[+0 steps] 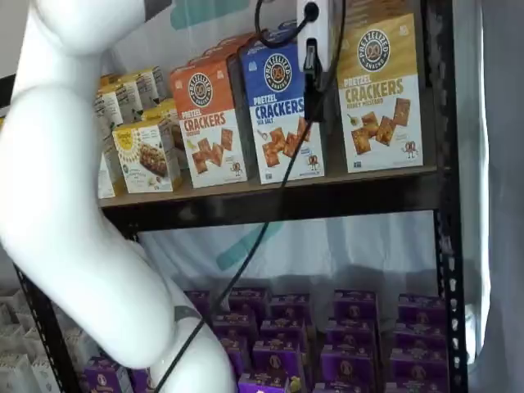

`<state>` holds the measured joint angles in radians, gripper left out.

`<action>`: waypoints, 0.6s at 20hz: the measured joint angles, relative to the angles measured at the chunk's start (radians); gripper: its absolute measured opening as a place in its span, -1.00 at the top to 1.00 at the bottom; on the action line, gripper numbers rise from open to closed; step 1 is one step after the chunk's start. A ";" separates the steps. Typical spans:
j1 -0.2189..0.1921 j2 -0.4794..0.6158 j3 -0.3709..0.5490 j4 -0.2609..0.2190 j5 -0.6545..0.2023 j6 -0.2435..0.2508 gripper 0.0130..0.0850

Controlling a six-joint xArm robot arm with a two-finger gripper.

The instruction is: Retrieve the yellow and white box located on the top shelf, the sixth one from the left

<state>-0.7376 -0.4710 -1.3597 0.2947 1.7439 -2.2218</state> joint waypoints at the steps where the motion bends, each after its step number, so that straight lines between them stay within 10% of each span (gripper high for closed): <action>1: -0.002 -0.010 0.009 0.003 -0.025 -0.005 -1.00; 12: -0.019 0.037 -0.118 0.025 -0.033 -0.009 -1.00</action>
<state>-0.7564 -0.4338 -1.4774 0.3195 1.7104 -2.2312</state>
